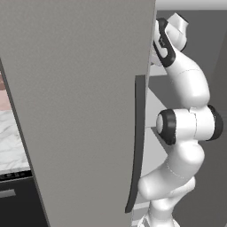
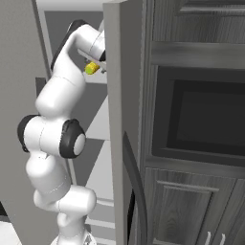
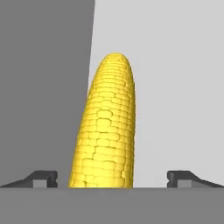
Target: Take the lemon, garlic, and corn from the freezer and place them in the bowl on the counter.
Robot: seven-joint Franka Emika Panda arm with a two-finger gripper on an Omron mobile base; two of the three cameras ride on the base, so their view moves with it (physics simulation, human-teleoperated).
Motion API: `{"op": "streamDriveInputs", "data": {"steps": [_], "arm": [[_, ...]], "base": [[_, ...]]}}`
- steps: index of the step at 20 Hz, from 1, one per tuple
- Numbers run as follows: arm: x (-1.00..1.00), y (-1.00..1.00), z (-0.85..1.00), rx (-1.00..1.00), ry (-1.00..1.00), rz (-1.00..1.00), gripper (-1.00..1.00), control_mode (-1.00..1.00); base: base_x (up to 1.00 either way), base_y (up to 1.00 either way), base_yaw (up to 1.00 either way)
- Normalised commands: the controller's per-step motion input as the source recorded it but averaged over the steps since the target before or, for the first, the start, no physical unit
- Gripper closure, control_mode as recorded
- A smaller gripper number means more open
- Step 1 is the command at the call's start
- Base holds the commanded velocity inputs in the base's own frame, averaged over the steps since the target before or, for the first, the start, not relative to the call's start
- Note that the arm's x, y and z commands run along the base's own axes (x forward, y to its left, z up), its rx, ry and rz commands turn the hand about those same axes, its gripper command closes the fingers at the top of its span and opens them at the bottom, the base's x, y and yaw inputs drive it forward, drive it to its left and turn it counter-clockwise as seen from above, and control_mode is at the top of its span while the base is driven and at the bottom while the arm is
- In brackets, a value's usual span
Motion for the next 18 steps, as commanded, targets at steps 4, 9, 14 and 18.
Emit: {"op": "streamDriveInputs", "data": {"steps": [4, 9, 14, 18], "arm": [[0.07, 0.02, -0.49, -0.04, -0.01, 0.01, -1.00, -1.00], [0.00, 0.00, -0.50, -0.07, -0.03, 0.00, -1.00, -1.00], [0.00, -0.20, -0.40, -0.03, -0.10, 0.00, -1.00, -1.00], [0.00, -0.65, -0.27, 0.00, -0.14, 0.00, -1.00, -1.00]], "base": [[0.00, 0.00, 0.00], [0.00, 0.00, 0.00], [0.00, 0.00, 0.00], [0.00, 0.00, 0.00]]}}
